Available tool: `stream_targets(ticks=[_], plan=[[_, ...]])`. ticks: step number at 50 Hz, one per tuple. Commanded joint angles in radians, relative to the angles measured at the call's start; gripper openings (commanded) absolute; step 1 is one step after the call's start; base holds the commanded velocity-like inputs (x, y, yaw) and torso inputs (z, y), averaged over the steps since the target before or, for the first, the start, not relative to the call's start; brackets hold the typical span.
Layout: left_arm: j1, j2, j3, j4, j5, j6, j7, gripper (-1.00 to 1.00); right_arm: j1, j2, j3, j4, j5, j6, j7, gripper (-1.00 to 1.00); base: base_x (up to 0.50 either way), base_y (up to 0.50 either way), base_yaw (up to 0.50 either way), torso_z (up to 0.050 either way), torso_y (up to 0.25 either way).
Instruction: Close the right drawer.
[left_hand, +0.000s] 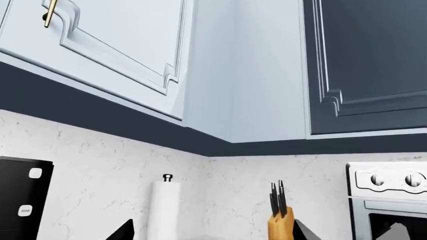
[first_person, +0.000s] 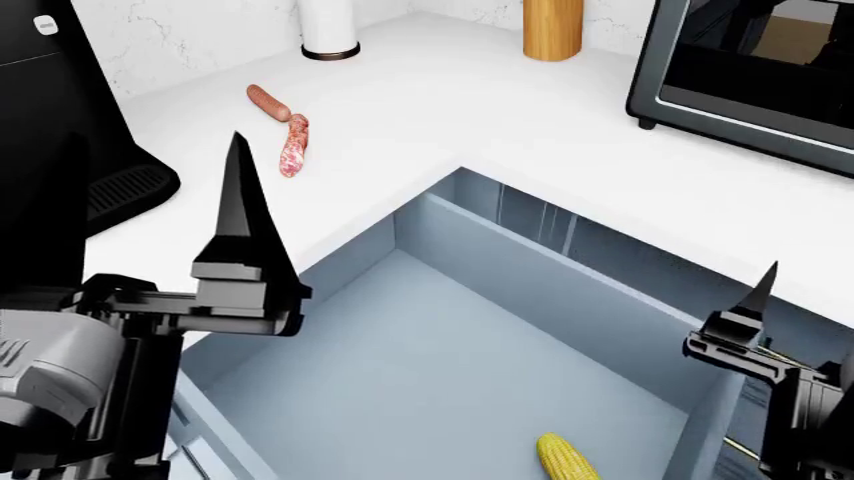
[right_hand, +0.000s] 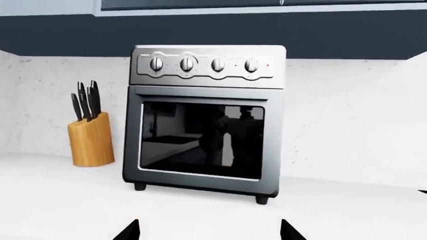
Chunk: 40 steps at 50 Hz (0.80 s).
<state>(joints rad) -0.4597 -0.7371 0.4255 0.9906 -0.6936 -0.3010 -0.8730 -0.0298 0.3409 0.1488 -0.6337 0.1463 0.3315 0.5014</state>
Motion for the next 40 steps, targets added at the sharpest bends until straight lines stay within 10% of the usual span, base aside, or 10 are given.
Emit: stream_targets(ticks=[1,40], plan=[[0.009,-0.002,0.008,-0.011,0.011,0.015,0.003,1.0,-0.043,-0.024,0.035,0.074,0.024,-0.075,0.003,1.0,0.0,0.0,0.0,0.0,0.0],[0.002,-0.005,0.029,-0.021,0.019,0.02,-0.005,1.0,-0.109,-0.078,0.087,0.309,0.078,-0.276,-0.015,1.0,0.0,0.0,0.0,0.0,0.0]])
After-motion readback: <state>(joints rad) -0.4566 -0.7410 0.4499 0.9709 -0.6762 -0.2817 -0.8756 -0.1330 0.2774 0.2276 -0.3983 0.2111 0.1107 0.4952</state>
